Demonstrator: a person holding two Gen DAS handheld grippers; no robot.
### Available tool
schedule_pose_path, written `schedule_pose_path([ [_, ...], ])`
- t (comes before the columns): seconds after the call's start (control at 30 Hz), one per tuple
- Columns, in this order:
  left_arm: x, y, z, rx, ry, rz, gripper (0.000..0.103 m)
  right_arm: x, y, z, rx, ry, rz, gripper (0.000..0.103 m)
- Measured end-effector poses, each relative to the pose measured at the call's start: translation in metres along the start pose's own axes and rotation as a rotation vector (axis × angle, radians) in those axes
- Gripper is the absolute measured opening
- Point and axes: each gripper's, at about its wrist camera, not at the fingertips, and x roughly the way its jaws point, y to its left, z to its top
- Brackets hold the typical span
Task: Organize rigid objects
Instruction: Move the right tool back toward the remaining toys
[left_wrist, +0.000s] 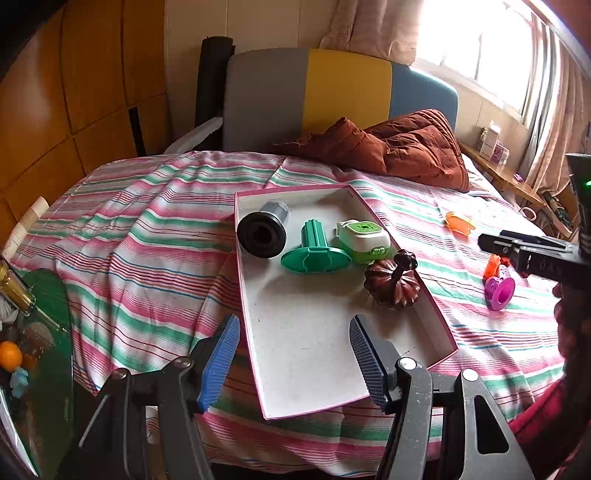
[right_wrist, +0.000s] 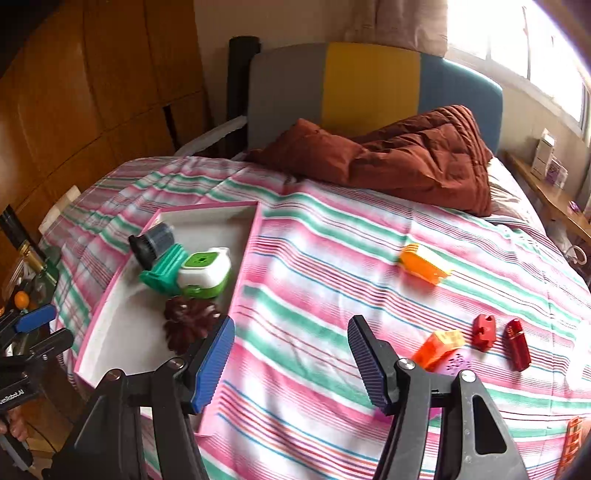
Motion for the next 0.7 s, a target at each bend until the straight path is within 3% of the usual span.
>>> schedule_pose_path([
  [0.23,0.0,-0.007,0.003,0.028,-0.003,0.015,0.065,0.002,-0.086,0.0,0.161,-0.025,-0.168,0.065],
  [0.4,0.004,-0.013,0.004,0.035,0.013,0.022,0.066,0.005,-0.155,-0.019,0.404,-0.003,-0.274,0.065],
  [0.5,0.005,-0.018,0.008,0.045,0.012,0.023,0.066,-0.008,-0.182,-0.026,0.557,-0.053,-0.273,0.065],
  [0.7,0.003,-0.031,0.022,0.073,-0.012,0.015,0.067,-0.009,-0.208,-0.042,0.72,-0.013,-0.251,0.065],
])
